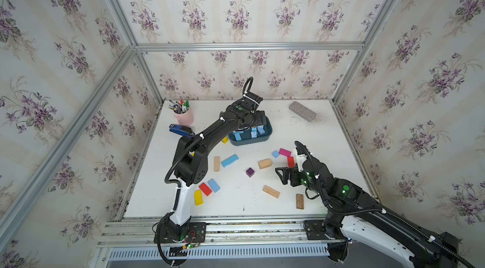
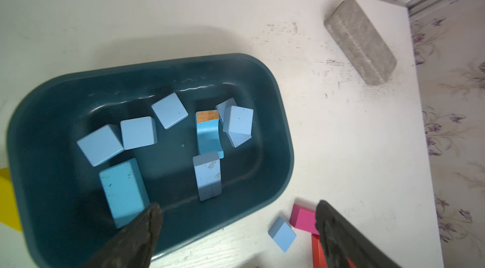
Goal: Pick out the blue building blocks
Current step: Place the building block in the storage box, then pick up the building block from the center of the board.
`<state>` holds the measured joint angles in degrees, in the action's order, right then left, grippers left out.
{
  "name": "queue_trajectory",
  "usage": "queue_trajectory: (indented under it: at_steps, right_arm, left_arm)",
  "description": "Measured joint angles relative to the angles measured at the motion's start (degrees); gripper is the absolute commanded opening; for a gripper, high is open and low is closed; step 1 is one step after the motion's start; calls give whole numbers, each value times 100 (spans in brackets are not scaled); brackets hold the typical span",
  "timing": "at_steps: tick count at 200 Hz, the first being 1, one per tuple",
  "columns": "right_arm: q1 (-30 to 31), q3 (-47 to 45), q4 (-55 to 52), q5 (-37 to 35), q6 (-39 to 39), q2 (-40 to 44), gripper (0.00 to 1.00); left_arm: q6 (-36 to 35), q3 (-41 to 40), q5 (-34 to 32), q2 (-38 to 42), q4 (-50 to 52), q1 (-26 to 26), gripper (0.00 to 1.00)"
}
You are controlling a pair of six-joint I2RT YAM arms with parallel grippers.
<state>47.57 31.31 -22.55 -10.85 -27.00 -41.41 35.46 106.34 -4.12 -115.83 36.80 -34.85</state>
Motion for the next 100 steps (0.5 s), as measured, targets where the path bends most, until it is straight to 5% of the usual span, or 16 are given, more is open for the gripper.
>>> queue_trajectory:
  at_steps: [100]
  right_arm:
    - [0,-37,42,149,22,-33,100]
  left_arm:
    - [83,-5512,-850,5018,-1012,-9,99]
